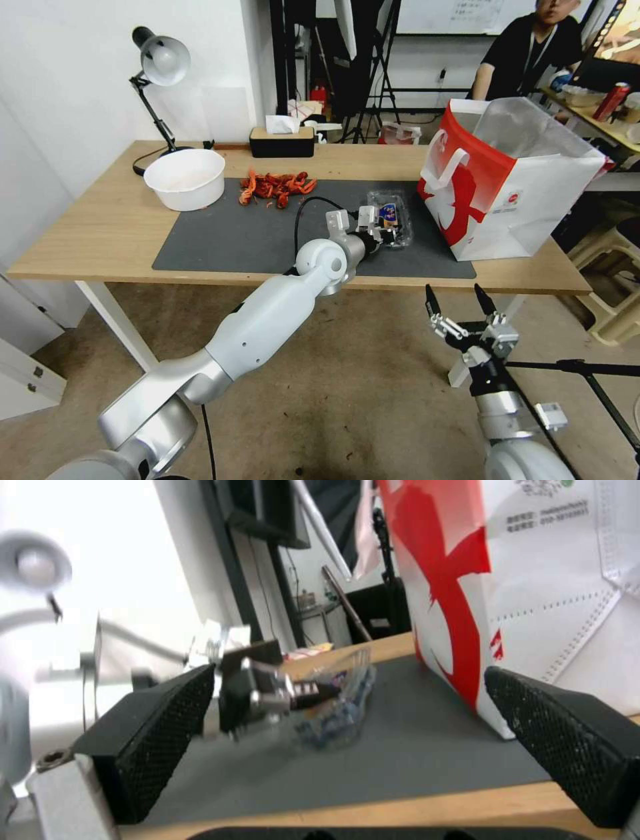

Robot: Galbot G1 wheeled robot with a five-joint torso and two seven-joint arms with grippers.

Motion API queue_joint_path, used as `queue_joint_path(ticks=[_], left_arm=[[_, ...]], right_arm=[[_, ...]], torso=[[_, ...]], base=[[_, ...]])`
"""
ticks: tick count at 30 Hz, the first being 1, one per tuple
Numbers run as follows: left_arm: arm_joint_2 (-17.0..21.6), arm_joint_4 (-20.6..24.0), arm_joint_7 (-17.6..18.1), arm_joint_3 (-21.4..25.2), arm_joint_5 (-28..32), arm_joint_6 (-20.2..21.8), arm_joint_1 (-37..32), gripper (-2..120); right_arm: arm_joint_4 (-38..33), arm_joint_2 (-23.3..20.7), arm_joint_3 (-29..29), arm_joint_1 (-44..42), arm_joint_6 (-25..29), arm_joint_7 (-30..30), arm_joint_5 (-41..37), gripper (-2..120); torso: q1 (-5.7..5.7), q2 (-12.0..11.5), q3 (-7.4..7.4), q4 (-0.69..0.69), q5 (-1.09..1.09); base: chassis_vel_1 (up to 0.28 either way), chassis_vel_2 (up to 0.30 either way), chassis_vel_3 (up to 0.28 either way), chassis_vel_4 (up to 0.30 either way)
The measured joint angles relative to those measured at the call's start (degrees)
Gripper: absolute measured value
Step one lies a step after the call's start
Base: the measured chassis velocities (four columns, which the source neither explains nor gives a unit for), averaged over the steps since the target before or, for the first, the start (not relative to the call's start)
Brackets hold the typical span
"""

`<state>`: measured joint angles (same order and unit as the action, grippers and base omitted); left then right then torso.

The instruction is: Close the takeout container lid, then place the container into the takeout bag.

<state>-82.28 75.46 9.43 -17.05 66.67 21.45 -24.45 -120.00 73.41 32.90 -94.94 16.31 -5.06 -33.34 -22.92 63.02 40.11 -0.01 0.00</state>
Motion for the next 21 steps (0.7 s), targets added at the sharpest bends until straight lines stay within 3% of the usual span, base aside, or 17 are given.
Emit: queue_joint_path(ticks=[7,12,21], left_arm=[[0.1,-0.2,1.6,-0.2,-0.3,0.5,0.3,0],[0.1,-0.2,2.2,-0.2,-0.5,0.8,0.3,0],[0.0,-0.2,2.6,-0.2,-0.4,0.9,0.3,0]], right_arm=[[-2.5,-4.2,1.0,5.9,-7.3,3.7,-22.8,100],[-2.3,-6.0,0.0,10.7,-10.6,6.7,-32.6,100],[2.4,-7.1,-3.1,19.4,-12.6,10.7,-37.8,100]], torso=[[0.0,0.0,0.0,0.01,0.0],[0.0,0.0,0.0,0.01,-0.01],[0.01,0.0,0.0,0.01,-0.01]], base=[[0.0,0.0,0.0,0.0],[0.0,0.0,0.0,0.0],[0.0,0.0,0.0,0.0]])
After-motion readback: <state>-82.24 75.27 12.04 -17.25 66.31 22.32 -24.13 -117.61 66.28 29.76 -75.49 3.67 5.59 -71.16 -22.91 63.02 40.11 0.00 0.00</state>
